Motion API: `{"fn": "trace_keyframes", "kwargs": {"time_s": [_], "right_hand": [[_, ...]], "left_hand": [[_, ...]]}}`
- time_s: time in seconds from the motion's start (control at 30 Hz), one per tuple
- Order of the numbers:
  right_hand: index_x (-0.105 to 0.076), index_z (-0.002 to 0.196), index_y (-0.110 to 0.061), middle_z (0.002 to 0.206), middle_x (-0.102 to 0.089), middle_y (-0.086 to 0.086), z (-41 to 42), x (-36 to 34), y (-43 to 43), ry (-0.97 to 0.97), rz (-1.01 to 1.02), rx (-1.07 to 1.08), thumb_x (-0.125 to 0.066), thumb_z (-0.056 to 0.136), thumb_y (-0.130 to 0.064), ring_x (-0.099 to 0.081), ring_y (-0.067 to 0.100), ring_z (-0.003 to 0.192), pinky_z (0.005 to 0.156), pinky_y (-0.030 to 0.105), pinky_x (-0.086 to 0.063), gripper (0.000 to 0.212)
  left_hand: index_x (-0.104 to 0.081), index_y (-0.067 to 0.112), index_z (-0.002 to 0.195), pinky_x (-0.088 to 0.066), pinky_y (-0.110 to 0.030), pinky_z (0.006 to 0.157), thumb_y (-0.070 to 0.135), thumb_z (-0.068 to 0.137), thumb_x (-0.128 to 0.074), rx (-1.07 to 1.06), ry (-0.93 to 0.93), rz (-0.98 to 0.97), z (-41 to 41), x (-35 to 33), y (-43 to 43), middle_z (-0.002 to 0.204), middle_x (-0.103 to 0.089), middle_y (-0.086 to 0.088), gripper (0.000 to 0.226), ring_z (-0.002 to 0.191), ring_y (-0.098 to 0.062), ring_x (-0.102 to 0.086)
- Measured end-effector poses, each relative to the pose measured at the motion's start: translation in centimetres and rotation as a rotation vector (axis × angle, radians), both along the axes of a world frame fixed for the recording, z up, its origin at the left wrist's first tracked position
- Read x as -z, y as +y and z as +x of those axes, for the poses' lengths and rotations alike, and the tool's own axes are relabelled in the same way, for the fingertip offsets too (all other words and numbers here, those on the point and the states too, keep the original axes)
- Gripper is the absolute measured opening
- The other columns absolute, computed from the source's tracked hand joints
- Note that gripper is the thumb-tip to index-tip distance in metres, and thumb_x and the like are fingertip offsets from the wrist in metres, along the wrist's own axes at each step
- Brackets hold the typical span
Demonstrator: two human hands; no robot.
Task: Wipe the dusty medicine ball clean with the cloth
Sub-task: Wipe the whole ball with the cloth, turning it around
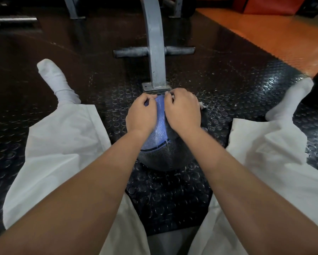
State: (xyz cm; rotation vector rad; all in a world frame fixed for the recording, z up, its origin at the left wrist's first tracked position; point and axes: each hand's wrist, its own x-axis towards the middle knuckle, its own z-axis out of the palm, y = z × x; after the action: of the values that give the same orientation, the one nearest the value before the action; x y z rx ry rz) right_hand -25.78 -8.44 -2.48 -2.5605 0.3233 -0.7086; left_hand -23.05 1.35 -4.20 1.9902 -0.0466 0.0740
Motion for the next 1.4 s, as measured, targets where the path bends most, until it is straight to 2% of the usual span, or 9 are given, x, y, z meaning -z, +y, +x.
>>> {"fn": "trace_keyframes", "kwargs": {"time_s": [0.2,0.37,0.57,0.67,0.77,0.87,1.03,1.2,1.4], "right_hand": [[-0.062,0.119,-0.016,0.133,-0.057,-0.001,-6.4,5.4,0.7,-0.239,-0.213,-0.107,-0.042,0.086,-0.026,-0.041,0.023,0.131,0.106,0.046,-0.025,0.040],[-0.059,0.124,-0.018,0.138,-0.050,-0.001,-7.0,6.5,-1.7,-0.283,0.509,0.099,-0.038,0.093,-0.036,-0.035,0.022,0.136,0.115,0.039,-0.023,0.042],[-0.055,0.110,-0.032,0.104,-0.056,-0.016,-7.1,4.9,-3.5,-0.169,1.156,0.263,-0.035,0.103,-0.030,-0.052,0.003,0.097,0.081,0.015,-0.038,0.022],[-0.059,0.125,-0.024,0.129,-0.056,-0.004,-6.9,5.1,-2.8,-0.205,0.860,0.301,-0.035,0.101,-0.032,-0.048,0.014,0.119,0.107,0.032,-0.031,0.034],[-0.064,0.117,-0.025,0.131,-0.056,-0.007,-6.3,4.3,-2.2,-0.221,0.467,0.176,-0.034,0.092,-0.037,-0.044,0.012,0.125,0.104,0.020,-0.019,0.041],[-0.062,0.119,-0.032,0.136,-0.051,-0.014,-4.7,2.2,-2.6,0.000,0.212,0.086,-0.035,0.095,-0.042,-0.041,0.018,0.125,0.107,0.035,-0.027,0.038],[-0.062,0.118,-0.030,0.135,-0.051,-0.012,-3.2,0.3,-3.0,0.132,0.175,0.005,-0.038,0.098,-0.046,-0.041,0.025,0.124,0.106,0.045,-0.031,0.035],[-0.071,0.108,-0.026,0.121,-0.061,-0.009,-7.2,3.0,-1.2,-0.186,0.055,-0.059,-0.044,0.093,-0.039,-0.047,0.027,0.114,0.096,0.048,-0.040,0.034],[-0.074,0.102,-0.025,0.116,-0.064,-0.005,-7.4,3.9,-1.6,-0.292,0.019,-0.086,-0.050,0.089,-0.034,-0.053,0.031,0.110,0.092,0.051,-0.044,0.029]], "left_hand": [[-0.059,0.039,0.082,-0.046,-0.033,0.092,0.029,0.098,-0.042,0.061,-0.002,-0.031,-0.5,-0.1,0.2,0.107,-0.061,0.026,0.025,0.103,-0.005,-0.057],[-0.063,0.039,0.097,-0.045,-0.039,0.098,0.034,0.099,-0.041,0.070,-0.035,0.009,-1.6,-0.1,-0.6,0.116,-0.060,0.025,0.023,0.105,-0.007,-0.057],[-0.065,0.030,0.113,-0.040,-0.042,0.103,0.030,0.100,-0.039,0.042,-0.109,0.151,-2.3,-0.6,-2.3,0.124,-0.060,0.017,0.029,0.111,-0.011,-0.055],[-0.066,0.028,0.114,-0.038,-0.038,0.103,0.029,0.100,-0.040,0.058,-0.138,0.176,-2.7,-0.7,-2.8,0.125,-0.061,0.014,0.029,0.115,-0.012,-0.054],[-0.067,0.027,0.110,-0.038,-0.037,0.103,0.027,0.099,-0.043,0.063,-0.174,0.175,-3.2,-0.8,-2.9,0.123,-0.062,0.014,0.027,0.115,-0.010,-0.054],[-0.068,0.027,0.111,-0.039,-0.038,0.105,0.025,0.099,-0.045,0.090,-0.233,0.170,-3.7,-0.2,-2.7,0.122,-0.064,0.013,0.026,0.117,-0.009,-0.055],[-0.068,0.026,0.110,-0.040,-0.041,0.103,0.028,0.099,-0.048,0.068,-0.246,0.154,-4.2,0.1,-2.5,0.119,-0.064,0.013,0.023,0.114,-0.009,-0.055],[-0.063,0.028,0.093,-0.045,-0.045,0.093,0.028,0.097,-0.045,0.063,-0.124,0.115,-2.4,-0.6,-2.3,0.109,-0.064,0.011,0.018,0.102,-0.016,-0.058],[-0.063,0.028,0.125,-0.041,-0.035,0.103,0.025,0.102,-0.035,0.272,-0.069,0.182,-1.2,-1.1,-2.0,0.134,-0.056,0.008,0.036,0.121,-0.013,-0.051]]}}
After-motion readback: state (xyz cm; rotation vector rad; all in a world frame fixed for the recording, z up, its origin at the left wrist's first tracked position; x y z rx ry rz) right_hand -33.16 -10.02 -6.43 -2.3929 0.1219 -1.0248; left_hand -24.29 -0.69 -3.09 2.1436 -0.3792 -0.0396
